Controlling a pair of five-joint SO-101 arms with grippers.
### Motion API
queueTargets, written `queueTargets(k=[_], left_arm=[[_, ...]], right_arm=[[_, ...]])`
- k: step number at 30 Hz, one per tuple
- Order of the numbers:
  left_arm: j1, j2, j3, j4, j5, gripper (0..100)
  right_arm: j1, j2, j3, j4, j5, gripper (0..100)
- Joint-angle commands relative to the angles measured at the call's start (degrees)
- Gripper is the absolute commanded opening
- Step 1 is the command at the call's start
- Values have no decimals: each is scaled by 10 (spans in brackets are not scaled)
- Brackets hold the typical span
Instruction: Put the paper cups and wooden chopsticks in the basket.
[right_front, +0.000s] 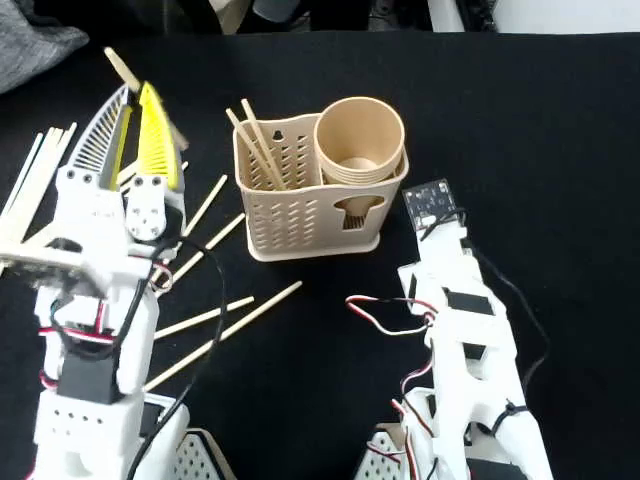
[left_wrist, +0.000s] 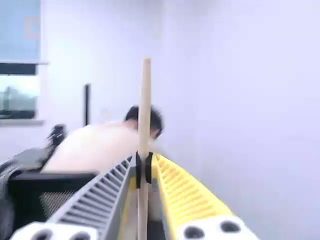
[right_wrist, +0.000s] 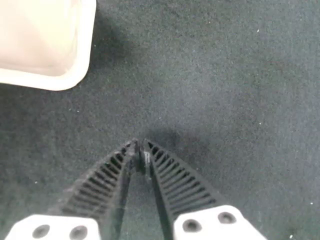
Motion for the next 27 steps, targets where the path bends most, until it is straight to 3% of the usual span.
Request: queueTargets(k=[1,6,14,19,23,27], left_arm=[[81,14,-110,38,11,29],[167,50,-138,104,9,29],[169,124,-51,107,9,30],[168,156,-38,125,17,177],[160,167,-131,260,31,197],[92,199,-277,438,33,221]], right_arm=[[8,-12,-2,-6,7,12],[8,-12,-2,-6,7,12],[8,-12,-2,-6,7,12],[8,-12,-2,-6,8,12],[8,-12,-2,-6,8,12],[8,-12,-2,-6,8,12]])
